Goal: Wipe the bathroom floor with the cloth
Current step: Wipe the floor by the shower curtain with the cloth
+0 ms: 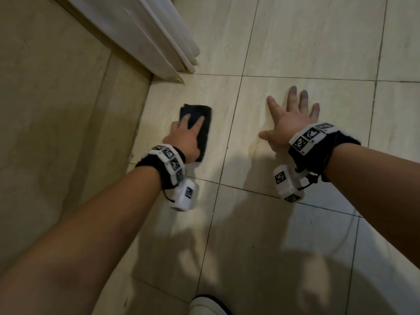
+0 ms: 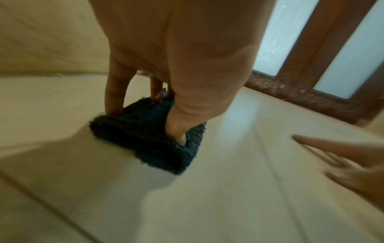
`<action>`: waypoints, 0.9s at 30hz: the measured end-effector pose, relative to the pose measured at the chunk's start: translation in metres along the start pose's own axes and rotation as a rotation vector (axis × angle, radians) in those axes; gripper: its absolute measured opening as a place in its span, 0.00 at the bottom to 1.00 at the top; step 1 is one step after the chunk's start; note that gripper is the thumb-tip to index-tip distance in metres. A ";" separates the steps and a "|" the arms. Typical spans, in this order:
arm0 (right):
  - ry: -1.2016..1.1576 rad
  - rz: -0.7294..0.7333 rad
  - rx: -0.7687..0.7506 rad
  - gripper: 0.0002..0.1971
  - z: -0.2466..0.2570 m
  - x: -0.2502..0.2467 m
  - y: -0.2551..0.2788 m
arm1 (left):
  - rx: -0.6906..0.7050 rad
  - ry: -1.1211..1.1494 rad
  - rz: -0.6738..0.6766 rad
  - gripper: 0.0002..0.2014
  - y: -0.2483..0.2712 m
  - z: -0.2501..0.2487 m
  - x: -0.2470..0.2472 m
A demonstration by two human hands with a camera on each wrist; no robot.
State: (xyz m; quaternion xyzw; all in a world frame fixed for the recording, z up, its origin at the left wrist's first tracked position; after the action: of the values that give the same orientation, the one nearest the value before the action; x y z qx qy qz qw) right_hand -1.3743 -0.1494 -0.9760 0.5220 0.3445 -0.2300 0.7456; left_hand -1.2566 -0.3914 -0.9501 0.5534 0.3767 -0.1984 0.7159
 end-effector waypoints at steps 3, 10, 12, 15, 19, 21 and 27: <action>-0.008 -0.008 -0.009 0.50 0.002 -0.001 0.000 | -0.130 0.040 0.058 0.46 -0.008 0.059 0.000; 0.005 0.002 -0.005 0.50 0.001 -0.001 -0.005 | -0.170 0.048 0.066 0.49 -0.052 0.104 -0.016; 0.007 0.006 -0.001 0.50 0.001 0.001 -0.007 | -0.176 0.006 0.057 0.50 -0.064 0.107 -0.028; -0.005 0.017 -0.011 0.50 0.001 0.004 -0.009 | -0.173 -0.002 0.044 0.49 -0.079 0.103 -0.042; -0.006 0.009 -0.021 0.50 0.000 0.004 -0.011 | -0.149 0.030 0.040 0.49 -0.092 0.079 -0.059; -0.010 0.012 -0.026 0.50 0.000 0.004 -0.010 | -0.094 -0.001 0.018 0.47 -0.092 0.051 -0.066; -0.020 0.067 -0.035 0.51 0.001 0.000 -0.005 | 0.047 -0.044 -0.021 0.45 -0.062 -0.056 -0.073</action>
State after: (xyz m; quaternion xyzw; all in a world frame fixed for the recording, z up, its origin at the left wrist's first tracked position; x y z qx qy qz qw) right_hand -1.3778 -0.1525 -0.9791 0.5176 0.3233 -0.2040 0.7655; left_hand -1.3648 -0.3677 -0.9402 0.5614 0.3619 -0.2268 0.7088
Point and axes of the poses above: each hand's wrist, its own y-axis away from the middle knuckle, its own x-axis out of the palm, z = x × y, the point moved 6 cm from there along -y, towards the middle knuckle, and after that the axes turned 4 degrees about z, right-handed, at the moved point
